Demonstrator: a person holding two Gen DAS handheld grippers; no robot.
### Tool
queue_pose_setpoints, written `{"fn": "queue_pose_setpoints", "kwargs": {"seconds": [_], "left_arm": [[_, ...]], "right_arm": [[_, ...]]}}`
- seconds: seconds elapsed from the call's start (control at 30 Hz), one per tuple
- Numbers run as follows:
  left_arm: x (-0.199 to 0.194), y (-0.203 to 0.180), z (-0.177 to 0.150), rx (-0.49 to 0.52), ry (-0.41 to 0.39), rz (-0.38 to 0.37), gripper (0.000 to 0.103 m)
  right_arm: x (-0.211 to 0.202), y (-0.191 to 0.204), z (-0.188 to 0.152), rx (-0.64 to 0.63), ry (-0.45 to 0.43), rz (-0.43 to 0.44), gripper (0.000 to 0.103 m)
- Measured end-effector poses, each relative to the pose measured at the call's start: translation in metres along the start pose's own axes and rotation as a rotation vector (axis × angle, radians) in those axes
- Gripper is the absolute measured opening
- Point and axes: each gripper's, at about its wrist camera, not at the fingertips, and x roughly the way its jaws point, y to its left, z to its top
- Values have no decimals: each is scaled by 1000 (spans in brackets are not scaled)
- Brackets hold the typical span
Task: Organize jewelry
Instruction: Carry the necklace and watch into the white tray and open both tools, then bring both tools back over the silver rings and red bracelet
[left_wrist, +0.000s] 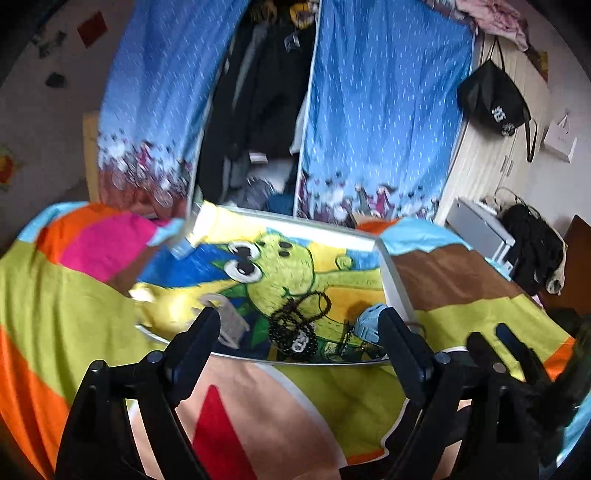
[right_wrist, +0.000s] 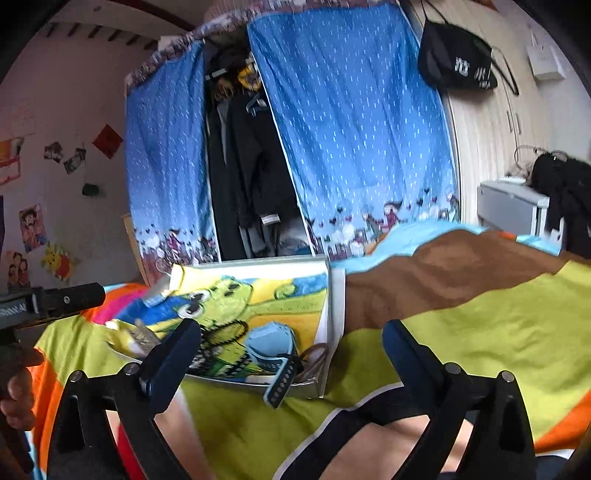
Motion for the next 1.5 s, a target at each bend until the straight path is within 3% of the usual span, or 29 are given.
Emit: {"fn": "queue_pose_setpoints", "kwargs": {"seconds": [0.2, 0.3, 0.4, 0.6, 0.77, 0.93, 1.07, 1.17, 1.5], "left_arm": [[-56, -5, -18, 34, -84, 41, 84], [-83, -5, -30, 46, -117, 33, 86], [-111, -4, -47, 58, -163, 28, 97], [-148, -2, -78, 97, -207, 20, 98], [-167, 8, -104, 124, -196, 5, 98], [-168, 21, -133, 155, -130, -5, 98], [-156, 31, -157, 162, -98, 18, 98], [-139, 38, -174, 172, -47, 13, 98], [-69, 46, -207, 176, 212, -76, 98]], "right_arm": [[-61, 16, -2, -24, -48, -13, 103], [-95, 21, -15, -10, -64, -24, 103], [-124, 24, -25, 15, -79, -34, 103], [-179, 33, -57, 74, -117, -65, 103], [-203, 38, -77, 97, -95, -114, 103], [-217, 39, -89, 136, -100, -193, 103], [-208, 30, -95, 184, -44, -268, 103], [-194, 25, -101, 210, 27, -269, 103], [-108, -1, -143, 323, 447, -232, 103]]}}
